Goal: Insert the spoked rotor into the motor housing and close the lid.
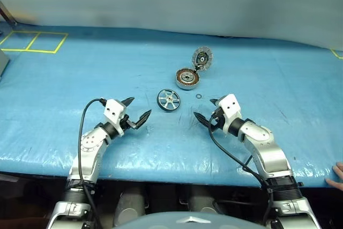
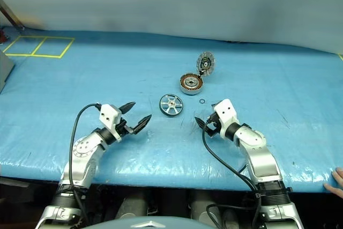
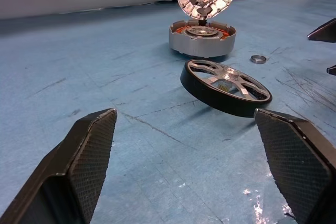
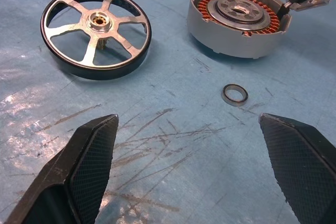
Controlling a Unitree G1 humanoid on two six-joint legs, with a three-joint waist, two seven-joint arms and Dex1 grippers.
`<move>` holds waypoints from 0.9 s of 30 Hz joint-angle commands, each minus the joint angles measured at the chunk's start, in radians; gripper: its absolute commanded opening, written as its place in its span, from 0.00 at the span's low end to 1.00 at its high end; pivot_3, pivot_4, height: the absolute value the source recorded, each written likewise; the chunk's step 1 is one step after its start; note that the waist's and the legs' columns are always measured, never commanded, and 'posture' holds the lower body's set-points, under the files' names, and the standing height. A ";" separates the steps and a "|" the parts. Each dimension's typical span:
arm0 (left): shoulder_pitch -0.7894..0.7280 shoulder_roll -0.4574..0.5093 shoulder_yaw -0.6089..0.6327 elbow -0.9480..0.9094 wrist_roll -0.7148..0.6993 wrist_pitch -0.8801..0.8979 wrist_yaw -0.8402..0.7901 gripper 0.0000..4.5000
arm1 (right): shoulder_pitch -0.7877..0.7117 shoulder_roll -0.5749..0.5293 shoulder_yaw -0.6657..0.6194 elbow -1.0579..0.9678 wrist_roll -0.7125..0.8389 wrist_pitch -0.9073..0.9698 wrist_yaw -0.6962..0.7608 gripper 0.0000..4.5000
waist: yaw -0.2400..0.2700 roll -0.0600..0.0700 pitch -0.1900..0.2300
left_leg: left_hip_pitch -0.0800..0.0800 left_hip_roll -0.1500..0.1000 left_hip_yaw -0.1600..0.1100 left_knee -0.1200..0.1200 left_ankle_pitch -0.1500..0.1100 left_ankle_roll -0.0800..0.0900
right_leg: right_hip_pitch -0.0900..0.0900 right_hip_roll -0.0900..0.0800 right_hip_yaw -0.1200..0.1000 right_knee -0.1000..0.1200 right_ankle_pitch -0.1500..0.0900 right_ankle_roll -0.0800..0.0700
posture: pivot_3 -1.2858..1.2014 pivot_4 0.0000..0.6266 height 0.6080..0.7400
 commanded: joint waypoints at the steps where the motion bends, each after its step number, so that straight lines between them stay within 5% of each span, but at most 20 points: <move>1: -0.005 -0.001 0.003 -0.040 -0.010 -0.006 0.002 1.00 | -0.007 -0.006 -0.001 -0.035 0.007 -0.003 0.000 1.00 | 0.000 0.000 0.000 | 0.000 0.000 0.000 0.000 0.000 0.000 | 0.000 0.000 0.000 0.000 0.000 0.000 | 0.52 0.24 1.00; 27: 0.000 -0.006 0.006 -0.041 -0.011 -0.011 0.006 1.00 | -0.045 -0.008 0.024 -0.014 0.002 -0.005 0.012 1.00 | 0.002 0.000 0.000 | 0.000 0.000 0.000 0.000 0.000 0.000 | 0.000 0.000 0.000 0.000 0.000 0.000 | 0.52 0.24 1.00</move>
